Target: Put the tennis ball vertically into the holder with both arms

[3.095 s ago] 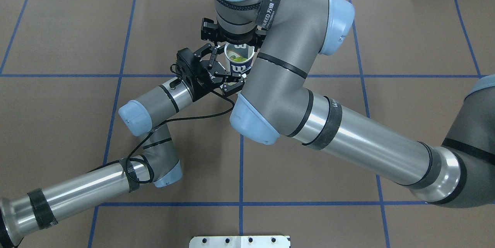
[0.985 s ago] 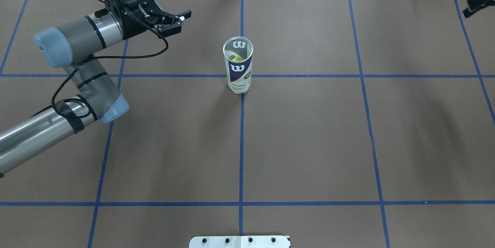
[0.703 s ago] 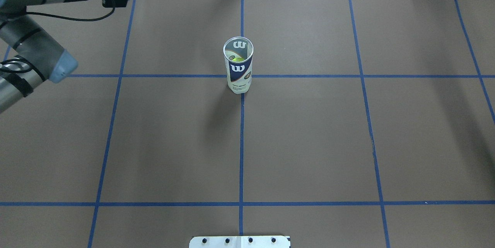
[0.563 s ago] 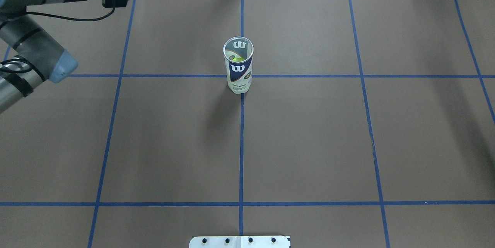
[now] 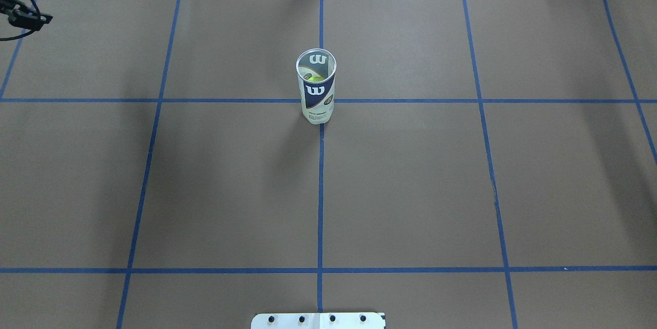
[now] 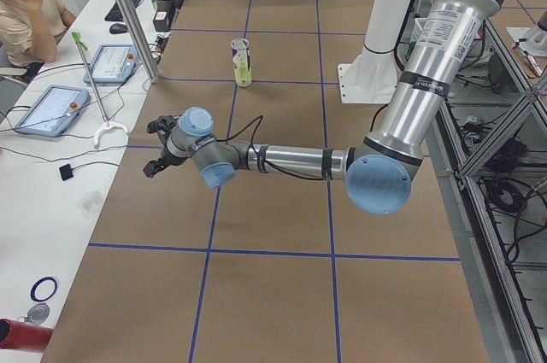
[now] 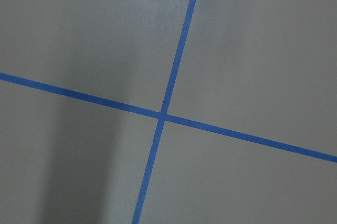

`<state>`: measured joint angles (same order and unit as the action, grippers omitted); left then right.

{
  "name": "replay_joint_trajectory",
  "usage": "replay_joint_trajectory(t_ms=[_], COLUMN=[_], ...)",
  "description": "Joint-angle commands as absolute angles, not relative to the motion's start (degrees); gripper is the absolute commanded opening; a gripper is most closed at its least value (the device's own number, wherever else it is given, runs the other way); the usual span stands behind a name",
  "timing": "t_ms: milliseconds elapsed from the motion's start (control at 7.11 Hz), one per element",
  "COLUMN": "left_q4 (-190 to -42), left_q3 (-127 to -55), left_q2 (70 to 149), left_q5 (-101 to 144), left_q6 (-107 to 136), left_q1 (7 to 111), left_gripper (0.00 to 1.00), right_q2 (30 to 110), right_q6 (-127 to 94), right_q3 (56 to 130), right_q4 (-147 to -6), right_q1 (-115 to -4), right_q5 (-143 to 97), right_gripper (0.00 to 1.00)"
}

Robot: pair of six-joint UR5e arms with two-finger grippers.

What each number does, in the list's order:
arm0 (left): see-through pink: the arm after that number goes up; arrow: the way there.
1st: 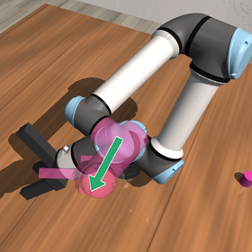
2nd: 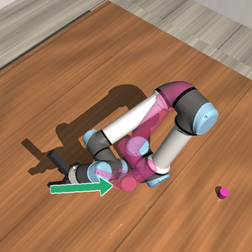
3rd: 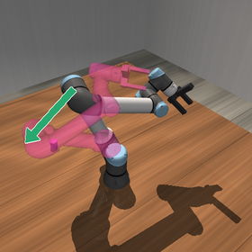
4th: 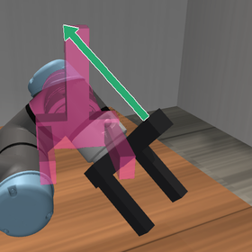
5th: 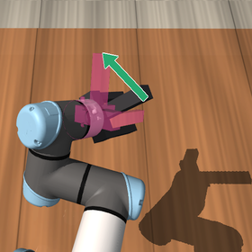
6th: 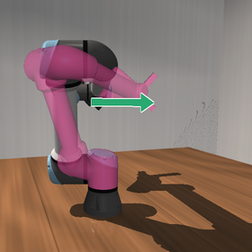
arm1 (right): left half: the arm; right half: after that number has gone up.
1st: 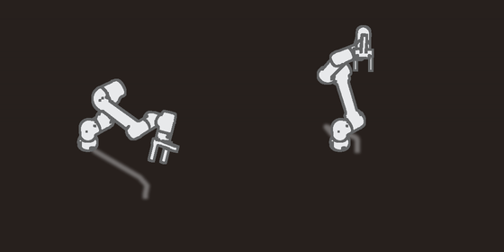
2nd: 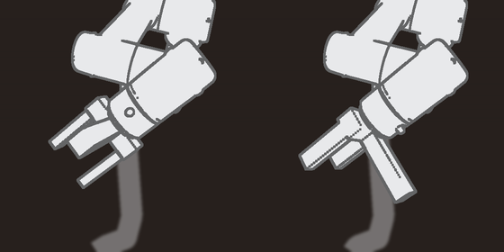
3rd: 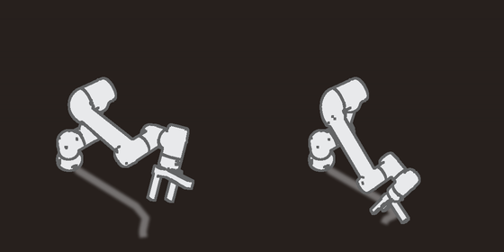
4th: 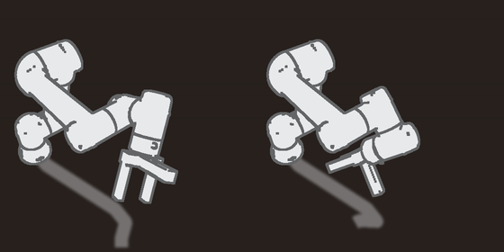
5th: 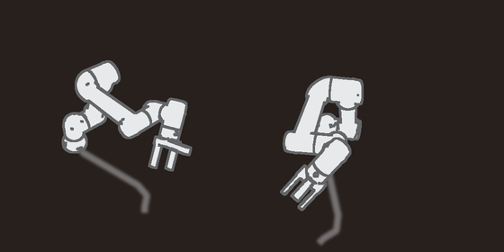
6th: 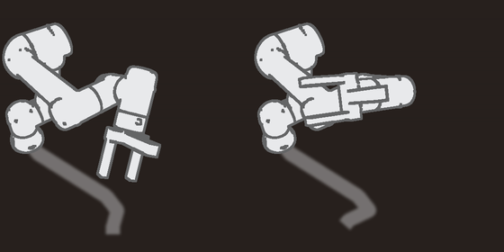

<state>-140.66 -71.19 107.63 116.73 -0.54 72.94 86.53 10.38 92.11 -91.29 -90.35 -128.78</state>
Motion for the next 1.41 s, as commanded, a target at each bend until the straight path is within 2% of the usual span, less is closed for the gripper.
replay_joint_trajectory(t_ms=[0,422,703,1266], left_q4=[-129.2,-108.6,-108.0,-105.3], left_q3=[-75.2,-80.3,-80.7,-83.2], left_q2=[102.6,96.8,92.0,88.6], left_q5=[125.7,131.7,132.7,132.9], left_q6=[-2.3,-1.9,-1.8,-2.5], left_q1=[78.9,86.9,91.9,90.7], left_gripper=[0.99,0.99,0.99,0.99], right_q2=[87.3,87.9,88.5,88.7], right_q6=[10.4,10.3,10.3,10.4], right_q3=[91.3,91.4,91.3,91.5], right_q4=[-91.3,-91.2,-91.3,-91.2], right_q1=[-90.4,-90.4,-90.3,-90.4], right_q5=[-128.7,-128.8,-128.8,-128.9], right_gripper=[1.0,1.0,1.0,1.0])
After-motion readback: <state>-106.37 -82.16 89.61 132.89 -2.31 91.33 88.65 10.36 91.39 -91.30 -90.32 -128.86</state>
